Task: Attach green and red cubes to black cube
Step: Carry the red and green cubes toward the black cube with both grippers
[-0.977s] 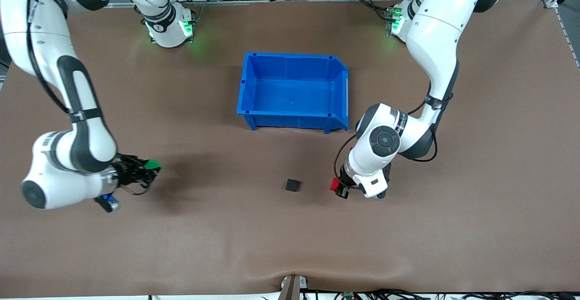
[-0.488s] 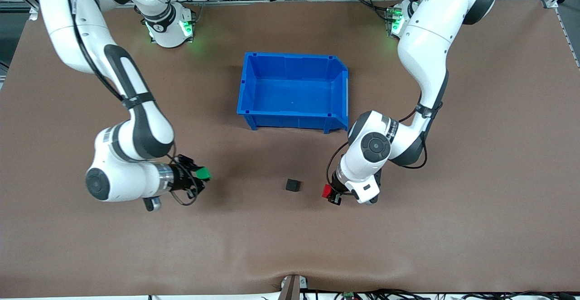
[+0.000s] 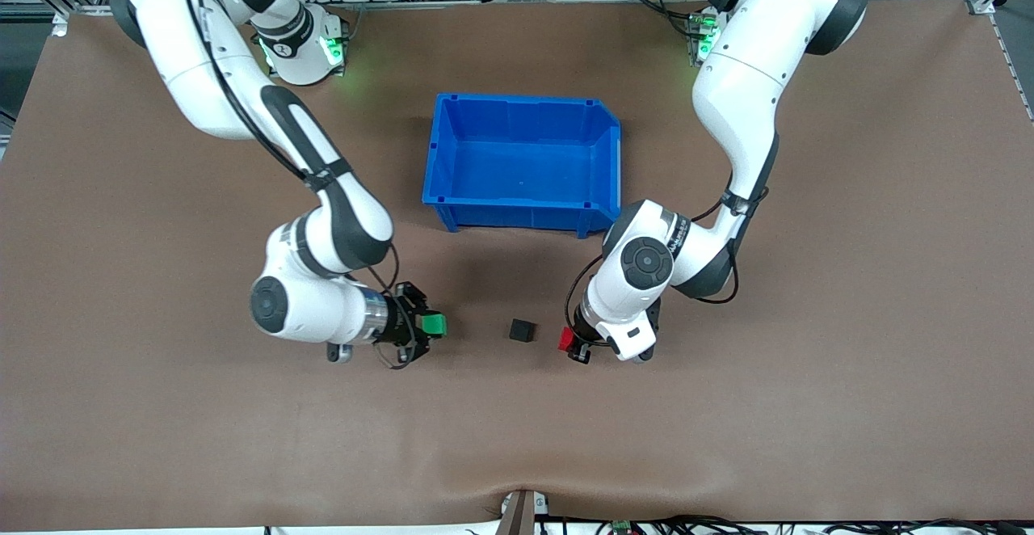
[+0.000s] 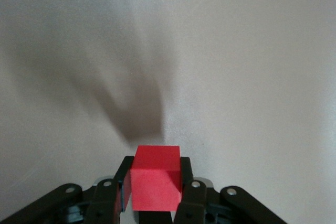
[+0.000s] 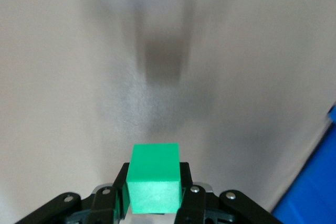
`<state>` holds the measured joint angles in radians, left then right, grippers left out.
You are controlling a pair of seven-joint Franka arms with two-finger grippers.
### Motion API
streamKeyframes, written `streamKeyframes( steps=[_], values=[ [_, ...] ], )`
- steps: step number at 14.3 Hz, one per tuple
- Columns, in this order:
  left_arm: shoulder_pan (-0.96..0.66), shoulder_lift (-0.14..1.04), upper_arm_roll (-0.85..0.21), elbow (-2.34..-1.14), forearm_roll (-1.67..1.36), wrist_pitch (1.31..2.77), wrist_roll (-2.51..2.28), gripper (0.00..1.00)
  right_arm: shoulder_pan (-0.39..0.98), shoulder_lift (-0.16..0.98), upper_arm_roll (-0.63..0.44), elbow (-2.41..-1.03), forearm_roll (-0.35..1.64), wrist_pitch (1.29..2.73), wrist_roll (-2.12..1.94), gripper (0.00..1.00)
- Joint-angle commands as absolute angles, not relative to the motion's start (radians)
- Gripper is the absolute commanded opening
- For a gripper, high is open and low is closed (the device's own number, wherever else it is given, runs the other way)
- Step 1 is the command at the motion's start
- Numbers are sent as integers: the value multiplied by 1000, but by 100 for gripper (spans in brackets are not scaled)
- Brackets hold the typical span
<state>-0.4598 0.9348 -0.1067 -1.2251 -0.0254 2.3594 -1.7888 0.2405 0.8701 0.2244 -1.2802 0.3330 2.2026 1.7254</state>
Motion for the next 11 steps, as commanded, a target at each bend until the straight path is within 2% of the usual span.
streamKeyframes(
  steps=[1, 4, 8, 11],
  values=[
    [-477, 950, -103, -1190, -40, 2358, -1796, 0, 285, 916, 215, -1261, 351, 2291, 1830, 0],
    [-480, 953, -103, -1166, -41, 2362, -1789, 0, 331, 954, 210, -1259, 348, 2374, 1882, 0],
    [-476, 1034, -109, -1069, -66, 2362, -1718, 0, 362, 979, 206, -1258, 345, 2460, 1924, 0],
    [-472, 1026, -104, -1071, -115, 2342, -1718, 0, 377, 995, 202, -1253, 345, 2476, 1940, 0]
  ],
)
